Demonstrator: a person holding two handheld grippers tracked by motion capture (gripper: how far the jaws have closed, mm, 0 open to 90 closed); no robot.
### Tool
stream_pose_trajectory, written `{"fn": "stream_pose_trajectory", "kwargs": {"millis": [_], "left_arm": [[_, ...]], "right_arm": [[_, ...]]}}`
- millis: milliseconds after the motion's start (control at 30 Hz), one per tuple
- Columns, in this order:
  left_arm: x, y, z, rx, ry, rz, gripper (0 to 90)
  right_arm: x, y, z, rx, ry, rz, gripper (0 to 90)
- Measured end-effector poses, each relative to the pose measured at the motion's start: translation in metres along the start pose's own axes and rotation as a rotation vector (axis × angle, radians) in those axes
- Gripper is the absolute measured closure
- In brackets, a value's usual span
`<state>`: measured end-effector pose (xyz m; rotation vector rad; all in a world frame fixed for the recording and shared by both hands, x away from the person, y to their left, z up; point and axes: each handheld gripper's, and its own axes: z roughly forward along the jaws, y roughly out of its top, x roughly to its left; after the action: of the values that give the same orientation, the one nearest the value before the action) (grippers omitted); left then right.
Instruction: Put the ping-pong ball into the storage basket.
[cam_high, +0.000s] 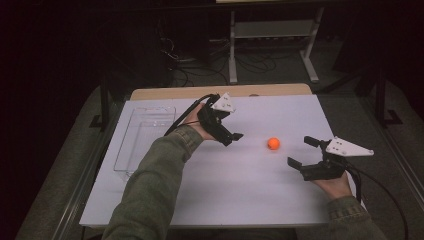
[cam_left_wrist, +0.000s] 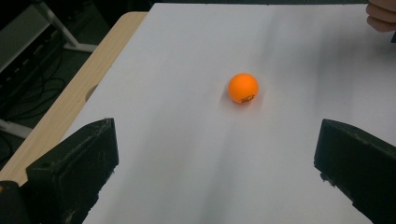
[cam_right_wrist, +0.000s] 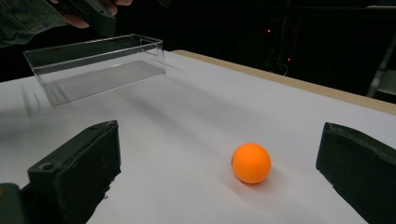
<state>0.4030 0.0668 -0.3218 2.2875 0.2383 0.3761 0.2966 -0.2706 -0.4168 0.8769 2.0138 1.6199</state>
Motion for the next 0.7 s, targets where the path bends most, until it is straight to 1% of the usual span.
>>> {"fn": "stream_pose_trajectory", "kwargs": {"millis": [233,300,600,700], "left_arm": [[-0.001,0.003,0.005,0.008,-0.012,0.008,0.0],[-0.002,0.003,0.008,0.020,-0.016,0.016,0.0],[-0.002,0.005,0.014,0.035,-0.022,0.020,0.0],[-0.002,0.005,0.018,0.052,-0.030,0.022,0.0]], "right_arm": [[0.000,0.000,0.000,0.002,0.002,-0.001,0.0],[0.000,0.000,0.000,0.001,0.000,0.000,0.0],[0.001,-0.001,0.002,0.011,0.008,-0.002,0.0],[0.000,-0.001,0.002,0.010,0.009,0.000,0.0]]}}
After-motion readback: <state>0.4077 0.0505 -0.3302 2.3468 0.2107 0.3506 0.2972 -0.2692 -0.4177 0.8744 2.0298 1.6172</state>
